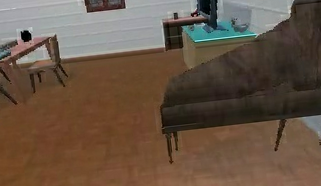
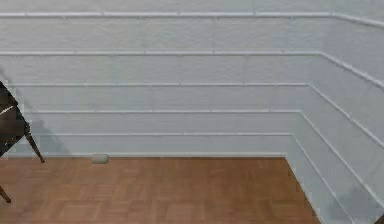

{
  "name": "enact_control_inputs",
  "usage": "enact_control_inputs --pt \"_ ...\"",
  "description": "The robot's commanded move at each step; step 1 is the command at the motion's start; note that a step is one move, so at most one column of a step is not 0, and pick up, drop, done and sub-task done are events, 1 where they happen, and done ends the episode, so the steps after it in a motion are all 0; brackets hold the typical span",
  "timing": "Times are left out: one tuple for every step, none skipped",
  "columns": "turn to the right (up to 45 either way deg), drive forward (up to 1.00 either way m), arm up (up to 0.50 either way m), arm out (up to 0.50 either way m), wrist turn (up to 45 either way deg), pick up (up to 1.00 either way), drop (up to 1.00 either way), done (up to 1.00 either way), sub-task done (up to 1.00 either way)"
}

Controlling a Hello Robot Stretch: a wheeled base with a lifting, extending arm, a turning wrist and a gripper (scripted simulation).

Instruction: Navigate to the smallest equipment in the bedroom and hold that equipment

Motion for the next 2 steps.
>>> enact_control_inputs --pt "15.0 0.0 0.0 0.0 0.0 0.0 0.0 0.0 0.0" --pt "0.0 0.5 0.0 0.0 0.0 0.0 0.0 0.0 0.0"
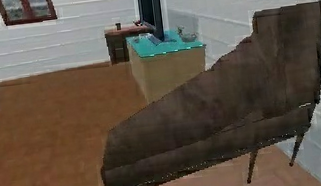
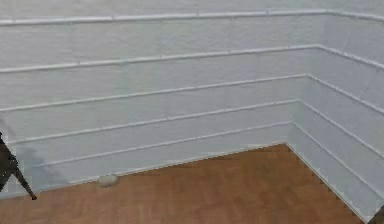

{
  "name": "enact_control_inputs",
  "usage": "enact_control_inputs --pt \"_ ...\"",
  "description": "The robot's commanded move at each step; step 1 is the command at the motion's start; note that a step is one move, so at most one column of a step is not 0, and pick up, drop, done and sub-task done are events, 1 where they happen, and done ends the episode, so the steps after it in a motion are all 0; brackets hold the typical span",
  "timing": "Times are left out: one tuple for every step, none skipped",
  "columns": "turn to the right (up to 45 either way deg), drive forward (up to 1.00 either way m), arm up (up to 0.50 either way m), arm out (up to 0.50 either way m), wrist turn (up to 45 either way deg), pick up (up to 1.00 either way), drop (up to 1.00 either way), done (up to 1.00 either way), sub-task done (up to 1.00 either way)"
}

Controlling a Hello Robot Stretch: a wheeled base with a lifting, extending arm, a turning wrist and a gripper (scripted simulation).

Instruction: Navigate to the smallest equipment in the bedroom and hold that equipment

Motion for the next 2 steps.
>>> enact_control_inputs --pt "-45.0 0.0 0.0 0.0 0.0 0.0 0.0 0.0 0.0" --pt "-21.0 0.0 0.0 0.0 0.0 0.0 0.0 0.0 0.0"
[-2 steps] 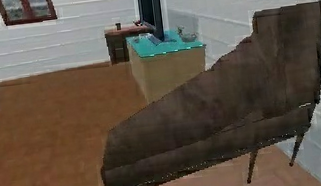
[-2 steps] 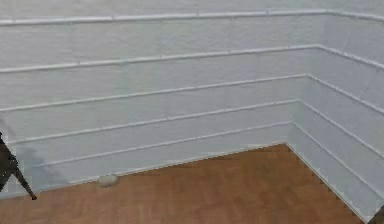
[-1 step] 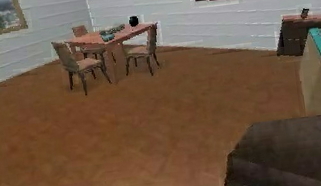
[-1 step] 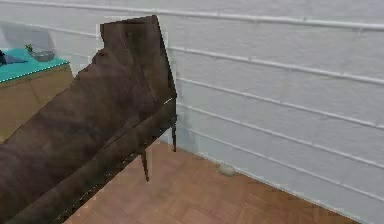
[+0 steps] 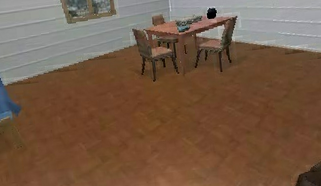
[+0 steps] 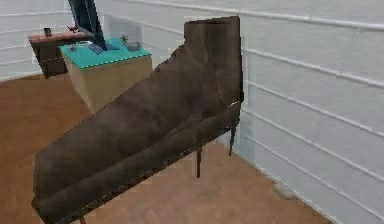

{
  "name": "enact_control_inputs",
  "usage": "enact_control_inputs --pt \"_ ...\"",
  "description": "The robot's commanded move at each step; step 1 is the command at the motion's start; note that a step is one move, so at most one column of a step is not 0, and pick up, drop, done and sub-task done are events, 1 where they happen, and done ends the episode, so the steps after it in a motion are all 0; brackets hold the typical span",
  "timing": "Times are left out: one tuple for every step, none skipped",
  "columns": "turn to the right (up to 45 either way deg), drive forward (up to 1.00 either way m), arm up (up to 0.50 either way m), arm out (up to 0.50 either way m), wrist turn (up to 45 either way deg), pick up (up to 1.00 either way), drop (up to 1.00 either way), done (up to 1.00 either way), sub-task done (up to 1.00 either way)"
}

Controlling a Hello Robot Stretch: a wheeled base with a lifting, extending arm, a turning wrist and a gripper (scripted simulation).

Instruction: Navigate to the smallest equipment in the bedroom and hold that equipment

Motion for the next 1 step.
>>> enact_control_inputs --pt "0.0 0.4 0.0 0.0 0.0 0.0 0.0 0.0 0.0"
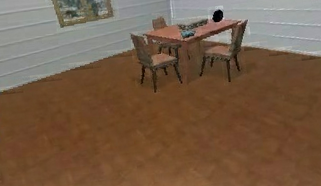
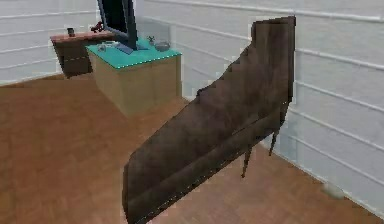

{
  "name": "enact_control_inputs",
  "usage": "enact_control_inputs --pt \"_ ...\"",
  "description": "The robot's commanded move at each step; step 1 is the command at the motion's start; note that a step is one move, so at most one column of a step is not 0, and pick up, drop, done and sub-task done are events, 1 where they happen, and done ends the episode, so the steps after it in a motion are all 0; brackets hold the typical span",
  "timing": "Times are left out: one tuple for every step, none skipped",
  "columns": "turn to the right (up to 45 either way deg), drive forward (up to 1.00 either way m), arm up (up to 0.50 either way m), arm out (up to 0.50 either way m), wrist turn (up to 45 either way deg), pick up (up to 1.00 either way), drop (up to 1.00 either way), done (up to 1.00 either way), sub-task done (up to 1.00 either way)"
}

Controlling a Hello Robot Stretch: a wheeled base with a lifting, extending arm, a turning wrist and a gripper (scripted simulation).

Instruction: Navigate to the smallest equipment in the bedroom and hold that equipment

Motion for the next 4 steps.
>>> enact_control_inputs --pt "15.0 0.0 0.0 0.0 0.0 0.0 0.0 0.0 0.0" --pt "0.0 0.6 0.0 0.0 0.0 0.0 0.0 0.0 0.0" --pt "36.0 0.0 0.0 0.0 0.0 0.0 0.0 0.0 0.0" --pt "0.0 0.5 0.0 0.0 0.0 0.0 0.0 0.0 0.0"
